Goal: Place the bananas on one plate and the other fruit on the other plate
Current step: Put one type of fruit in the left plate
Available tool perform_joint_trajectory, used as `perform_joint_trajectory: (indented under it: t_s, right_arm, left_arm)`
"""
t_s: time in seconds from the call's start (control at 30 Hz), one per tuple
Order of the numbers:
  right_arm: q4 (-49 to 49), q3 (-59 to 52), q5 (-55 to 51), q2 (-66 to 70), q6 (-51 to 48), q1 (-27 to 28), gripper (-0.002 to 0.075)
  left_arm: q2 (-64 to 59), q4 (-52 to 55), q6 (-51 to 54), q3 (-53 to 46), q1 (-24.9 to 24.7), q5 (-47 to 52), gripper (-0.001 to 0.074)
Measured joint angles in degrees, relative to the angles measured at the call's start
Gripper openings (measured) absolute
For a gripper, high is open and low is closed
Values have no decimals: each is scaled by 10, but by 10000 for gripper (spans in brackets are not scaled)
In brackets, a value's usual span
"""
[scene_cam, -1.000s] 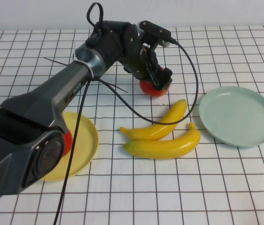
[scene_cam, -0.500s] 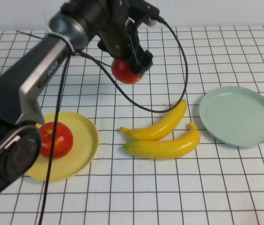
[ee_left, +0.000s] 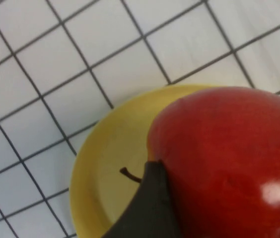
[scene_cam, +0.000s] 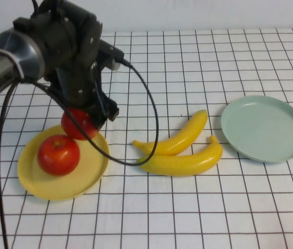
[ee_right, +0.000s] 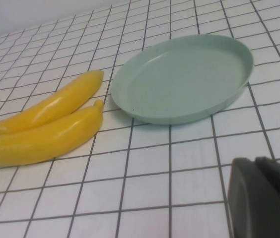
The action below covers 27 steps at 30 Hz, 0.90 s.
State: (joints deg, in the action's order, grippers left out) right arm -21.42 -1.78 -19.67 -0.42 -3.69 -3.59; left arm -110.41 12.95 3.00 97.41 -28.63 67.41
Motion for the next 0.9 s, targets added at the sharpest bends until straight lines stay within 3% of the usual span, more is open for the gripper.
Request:
perform_joint_trajectory:
  t_s: [0.27, 0.47, 0.6, 0.9]
  right_arm:
    - [0, 0, 0, 0, 0, 0, -15]
    - [-1, 0, 0, 0, 0, 0, -15]
    - [-1, 0, 0, 0, 0, 0, -15]
    - [-1, 0, 0, 0, 0, 0, -15]
  left_arm:
    - [41, 39, -94, -149, 9, -109, 589]
    - [41, -23, -76, -159, 36, -143, 594]
    - [42, -36, -64, -159, 36, -152, 666]
    - [108, -41, -36, -159, 37, -153, 668]
